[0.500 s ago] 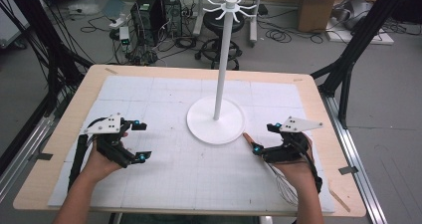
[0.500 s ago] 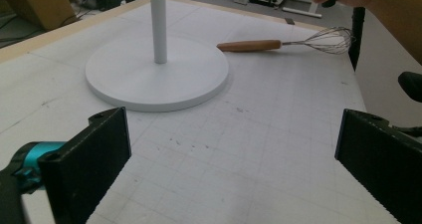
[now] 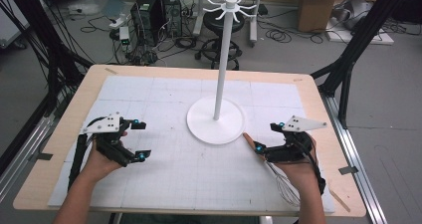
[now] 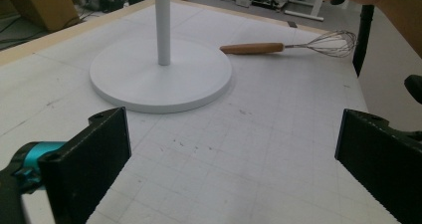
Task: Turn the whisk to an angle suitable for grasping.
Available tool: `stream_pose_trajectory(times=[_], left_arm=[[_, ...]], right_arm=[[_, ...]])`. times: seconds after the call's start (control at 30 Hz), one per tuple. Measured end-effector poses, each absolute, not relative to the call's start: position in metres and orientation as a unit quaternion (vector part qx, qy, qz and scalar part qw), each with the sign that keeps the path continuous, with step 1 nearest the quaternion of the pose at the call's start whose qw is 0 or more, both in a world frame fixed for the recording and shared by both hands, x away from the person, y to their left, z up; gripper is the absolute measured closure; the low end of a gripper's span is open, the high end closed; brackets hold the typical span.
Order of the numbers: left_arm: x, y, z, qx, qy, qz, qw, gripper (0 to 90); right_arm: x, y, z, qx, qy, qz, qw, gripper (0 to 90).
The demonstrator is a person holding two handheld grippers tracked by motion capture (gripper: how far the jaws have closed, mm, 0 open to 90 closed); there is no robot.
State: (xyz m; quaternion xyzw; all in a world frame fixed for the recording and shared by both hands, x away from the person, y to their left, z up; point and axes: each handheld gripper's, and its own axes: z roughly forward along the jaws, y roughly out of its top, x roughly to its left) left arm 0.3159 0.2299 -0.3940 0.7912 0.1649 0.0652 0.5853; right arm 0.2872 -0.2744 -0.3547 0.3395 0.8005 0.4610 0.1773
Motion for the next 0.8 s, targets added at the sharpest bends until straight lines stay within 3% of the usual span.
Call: stream_pose_trajectory(times=[0.4, 0.8], left_arm=[[0.315, 0.228, -0.393, 0.792, 0.162, 0.068, 0.584, 1.6], [0.316, 0.224, -0.396, 0.800, 0.163, 0.068, 0.573, 1.6]], right_arm=[[0.305, -0.272, -0.354, 0.362, 0.830, 0.389, 0.169, 15.3], [0.319, -0.270, -0.383, 0.394, 0.862, 0.290, 0.131, 20.5]])
